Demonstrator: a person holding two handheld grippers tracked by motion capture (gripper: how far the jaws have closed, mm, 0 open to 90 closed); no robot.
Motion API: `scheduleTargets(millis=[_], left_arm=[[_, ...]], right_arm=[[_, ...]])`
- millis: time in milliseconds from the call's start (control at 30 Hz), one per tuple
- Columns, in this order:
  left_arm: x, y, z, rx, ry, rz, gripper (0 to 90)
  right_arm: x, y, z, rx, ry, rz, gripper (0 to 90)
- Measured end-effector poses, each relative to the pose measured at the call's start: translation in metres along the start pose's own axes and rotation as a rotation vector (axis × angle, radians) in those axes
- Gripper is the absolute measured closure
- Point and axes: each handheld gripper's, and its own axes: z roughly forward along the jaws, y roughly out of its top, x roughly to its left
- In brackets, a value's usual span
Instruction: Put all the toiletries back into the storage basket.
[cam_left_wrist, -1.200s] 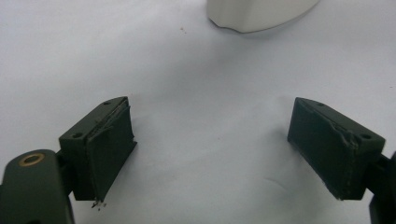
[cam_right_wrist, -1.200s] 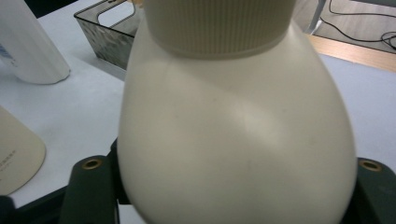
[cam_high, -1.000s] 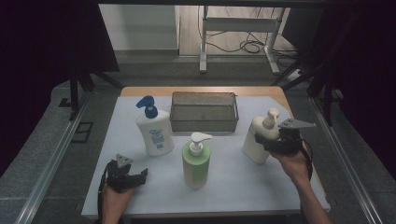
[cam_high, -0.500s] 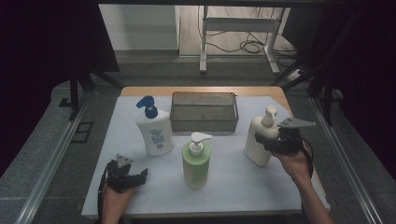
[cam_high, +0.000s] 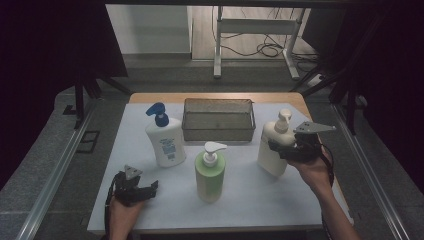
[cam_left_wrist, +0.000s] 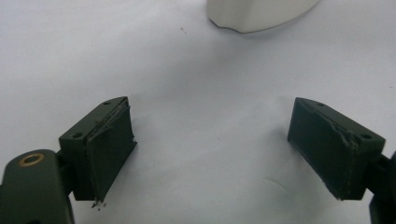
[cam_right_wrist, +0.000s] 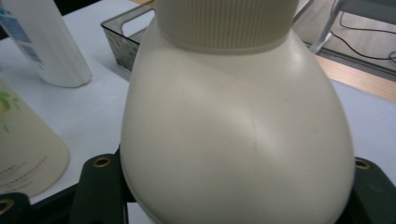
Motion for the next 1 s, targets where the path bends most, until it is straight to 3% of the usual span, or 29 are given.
scheduleTargets(millis=[467, 1000], left_arm=[[0.0, 0.0, 0.0, 0.0, 0.0, 0.004, 13.9], [0.0, 0.0, 0.0, 0.0, 0.0, 0.004, 13.9]], right_arm=[[0.019, 0.033, 0.005, -0.033, 0.056, -0.039, 37.7], [0.038, 0.076, 0.019, -0.05, 0.086, -0.073, 37.8]])
